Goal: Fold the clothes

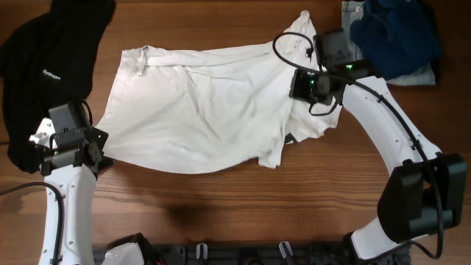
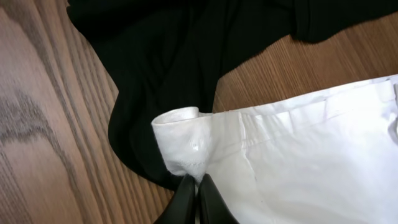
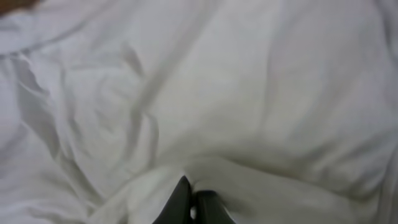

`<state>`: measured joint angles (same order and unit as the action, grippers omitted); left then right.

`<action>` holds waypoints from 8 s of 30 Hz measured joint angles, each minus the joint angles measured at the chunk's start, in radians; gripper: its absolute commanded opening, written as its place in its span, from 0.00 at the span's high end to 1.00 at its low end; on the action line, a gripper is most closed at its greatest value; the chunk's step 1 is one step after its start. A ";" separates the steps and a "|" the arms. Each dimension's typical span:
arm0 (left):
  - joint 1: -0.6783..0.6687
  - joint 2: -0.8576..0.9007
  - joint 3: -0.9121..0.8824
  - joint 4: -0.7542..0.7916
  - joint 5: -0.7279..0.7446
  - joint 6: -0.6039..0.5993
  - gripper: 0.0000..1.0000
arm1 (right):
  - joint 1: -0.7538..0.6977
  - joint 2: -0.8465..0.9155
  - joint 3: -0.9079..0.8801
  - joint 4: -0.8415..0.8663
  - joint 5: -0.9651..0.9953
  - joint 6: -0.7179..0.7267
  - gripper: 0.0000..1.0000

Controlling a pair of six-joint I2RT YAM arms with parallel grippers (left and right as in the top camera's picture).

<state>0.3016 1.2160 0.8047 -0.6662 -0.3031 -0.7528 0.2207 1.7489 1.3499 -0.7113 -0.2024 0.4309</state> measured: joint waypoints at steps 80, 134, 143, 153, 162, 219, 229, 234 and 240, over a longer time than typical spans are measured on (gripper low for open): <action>0.000 0.348 0.100 -0.103 0.194 0.106 0.96 | -0.126 0.182 0.080 -0.162 0.016 -0.235 0.96; -0.200 0.668 0.399 -0.048 0.139 0.587 0.76 | -0.126 0.211 0.488 -0.252 0.000 -0.392 0.22; -0.203 0.722 0.401 -0.005 0.144 0.584 0.96 | -0.126 0.211 0.488 -0.236 0.000 -0.392 0.26; -0.200 0.530 0.427 -0.099 0.127 0.477 0.96 | -0.126 0.234 0.488 0.044 0.000 -0.375 0.30; -0.200 0.370 0.446 -0.148 0.136 0.391 0.96 | -0.047 0.562 0.492 0.517 -0.037 -0.299 0.30; -0.200 0.370 0.446 -0.138 0.137 0.372 0.96 | -0.048 0.958 0.979 0.332 0.006 -0.228 0.58; -0.200 0.370 0.446 -0.138 0.136 0.369 0.96 | -0.047 0.979 0.996 0.286 0.004 -0.231 0.96; -0.200 0.370 0.446 -0.123 0.136 0.369 0.96 | -0.096 0.837 0.998 0.042 0.014 -0.237 0.96; -0.200 0.370 0.446 -0.128 0.136 0.369 0.96 | -0.175 0.604 1.014 -0.298 0.020 -0.253 0.96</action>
<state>0.1013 1.5856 1.2510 -0.7944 -0.1673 -0.3840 0.0460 2.3528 2.3634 -1.0096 -0.1825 0.1776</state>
